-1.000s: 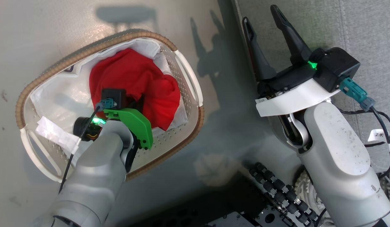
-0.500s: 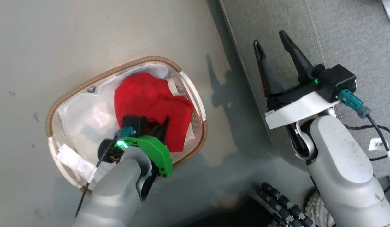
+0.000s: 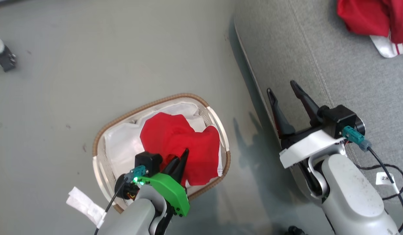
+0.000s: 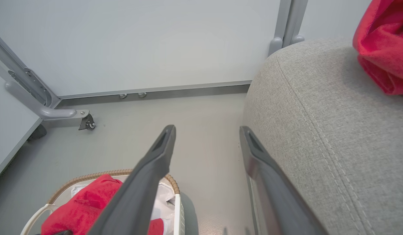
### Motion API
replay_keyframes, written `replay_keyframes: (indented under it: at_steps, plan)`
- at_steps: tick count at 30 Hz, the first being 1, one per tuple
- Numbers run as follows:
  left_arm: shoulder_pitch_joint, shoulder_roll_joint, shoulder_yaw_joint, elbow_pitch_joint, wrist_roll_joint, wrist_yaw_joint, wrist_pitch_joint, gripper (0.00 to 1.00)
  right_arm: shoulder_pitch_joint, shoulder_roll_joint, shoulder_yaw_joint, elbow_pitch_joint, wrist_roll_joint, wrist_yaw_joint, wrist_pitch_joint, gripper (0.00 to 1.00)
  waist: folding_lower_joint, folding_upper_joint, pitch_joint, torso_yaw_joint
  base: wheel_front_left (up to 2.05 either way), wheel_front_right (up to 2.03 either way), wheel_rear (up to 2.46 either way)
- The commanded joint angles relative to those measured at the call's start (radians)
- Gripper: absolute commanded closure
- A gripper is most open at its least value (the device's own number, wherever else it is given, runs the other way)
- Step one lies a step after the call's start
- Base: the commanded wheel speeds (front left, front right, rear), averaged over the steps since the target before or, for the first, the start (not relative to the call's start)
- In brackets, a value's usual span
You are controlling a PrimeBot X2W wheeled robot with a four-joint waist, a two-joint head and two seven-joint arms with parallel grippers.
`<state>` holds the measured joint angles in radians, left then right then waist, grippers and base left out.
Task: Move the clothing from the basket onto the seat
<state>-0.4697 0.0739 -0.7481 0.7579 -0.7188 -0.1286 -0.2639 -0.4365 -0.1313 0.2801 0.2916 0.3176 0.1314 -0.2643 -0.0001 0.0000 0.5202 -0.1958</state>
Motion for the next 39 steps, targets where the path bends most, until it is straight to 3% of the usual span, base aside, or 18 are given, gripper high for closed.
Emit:
replay_keyframes:
  at_steps: [1,24,39]
  plan:
    - [0.037,0.004,0.019,-0.023,0.019,-0.003,-0.001,1.0,0.033,-0.003,0.0,0.008,-0.006,-0.001,0.0,0.0,0.0001,0.0,-0.135,0.069,0.0,0.0,0.0]
    - [0.153,0.005,0.211,-0.424,0.153,-0.003,-0.001,1.0,0.204,0.033,0.006,0.06,-0.011,-0.001,0.0,0.0,0.0001,0.0,-0.399,0.094,0.0,0.0,0.0]
    - [0.175,-0.006,0.244,-0.56,0.182,-0.003,0.0,1.0,0.287,0.052,0.047,0.081,-0.018,-0.001,0.0,0.0,0.0001,0.0,-0.489,0.085,0.0,0.0,0.0]
